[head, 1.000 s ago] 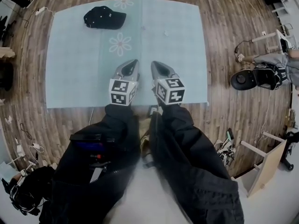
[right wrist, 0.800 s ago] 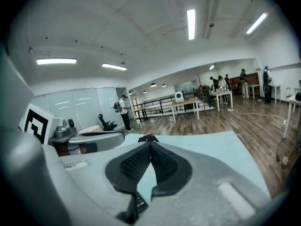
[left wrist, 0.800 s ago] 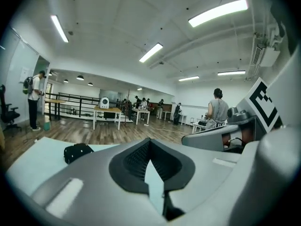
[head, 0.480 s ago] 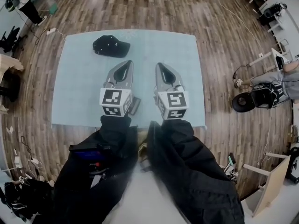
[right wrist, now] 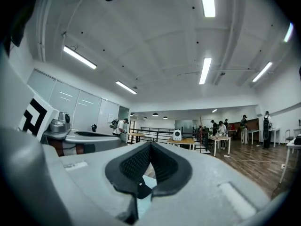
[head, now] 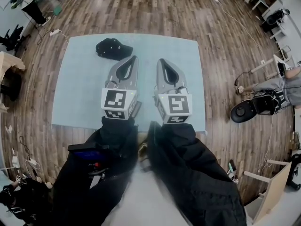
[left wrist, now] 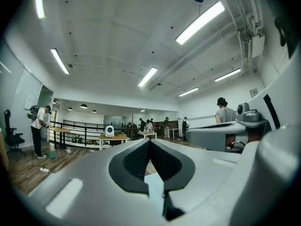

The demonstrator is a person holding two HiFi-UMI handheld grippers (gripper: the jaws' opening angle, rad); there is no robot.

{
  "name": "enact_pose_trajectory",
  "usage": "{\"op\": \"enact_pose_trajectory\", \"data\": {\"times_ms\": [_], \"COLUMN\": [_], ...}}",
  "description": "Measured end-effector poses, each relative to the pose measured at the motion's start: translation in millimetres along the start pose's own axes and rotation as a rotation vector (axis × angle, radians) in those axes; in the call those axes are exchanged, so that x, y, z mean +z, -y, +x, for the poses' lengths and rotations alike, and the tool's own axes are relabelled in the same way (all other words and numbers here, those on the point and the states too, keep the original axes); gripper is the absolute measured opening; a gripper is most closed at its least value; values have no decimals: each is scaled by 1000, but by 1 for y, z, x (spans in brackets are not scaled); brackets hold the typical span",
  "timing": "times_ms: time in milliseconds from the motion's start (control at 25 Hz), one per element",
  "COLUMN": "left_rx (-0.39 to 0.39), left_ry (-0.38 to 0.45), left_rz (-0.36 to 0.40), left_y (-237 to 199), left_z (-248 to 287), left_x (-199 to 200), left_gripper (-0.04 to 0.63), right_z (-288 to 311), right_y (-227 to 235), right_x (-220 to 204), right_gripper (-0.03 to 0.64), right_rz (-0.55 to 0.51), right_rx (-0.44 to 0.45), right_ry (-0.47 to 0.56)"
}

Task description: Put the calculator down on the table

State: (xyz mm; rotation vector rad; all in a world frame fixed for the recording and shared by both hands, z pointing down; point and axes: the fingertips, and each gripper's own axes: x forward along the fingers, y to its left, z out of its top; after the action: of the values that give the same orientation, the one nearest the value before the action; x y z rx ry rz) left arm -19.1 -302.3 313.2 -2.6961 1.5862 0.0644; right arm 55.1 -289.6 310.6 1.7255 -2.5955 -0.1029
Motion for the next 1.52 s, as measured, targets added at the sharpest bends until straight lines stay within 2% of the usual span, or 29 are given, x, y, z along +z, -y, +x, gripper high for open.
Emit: {"op": "enact_pose_trajectory", "data": {"times_ms": [240,480,1520], "left_rx": [-3,-9,2], "left_ry": [25,13,21], "left_rz": [4,0,3], "left_y": [6,15,20], "left_z": [-4,-8,-12], "left_x": [8,6,6], "left_gripper": [-3,-3,-3], "right_z": [-7,-15,-25], "right_y": [2,1,6], "right_x": [-1,7,5], "right_gripper": [2,2,2], "right_rz": [-2,0,-4], "right_rx": [-11,-2,-5], "right_ry": [-13,17,25]}}
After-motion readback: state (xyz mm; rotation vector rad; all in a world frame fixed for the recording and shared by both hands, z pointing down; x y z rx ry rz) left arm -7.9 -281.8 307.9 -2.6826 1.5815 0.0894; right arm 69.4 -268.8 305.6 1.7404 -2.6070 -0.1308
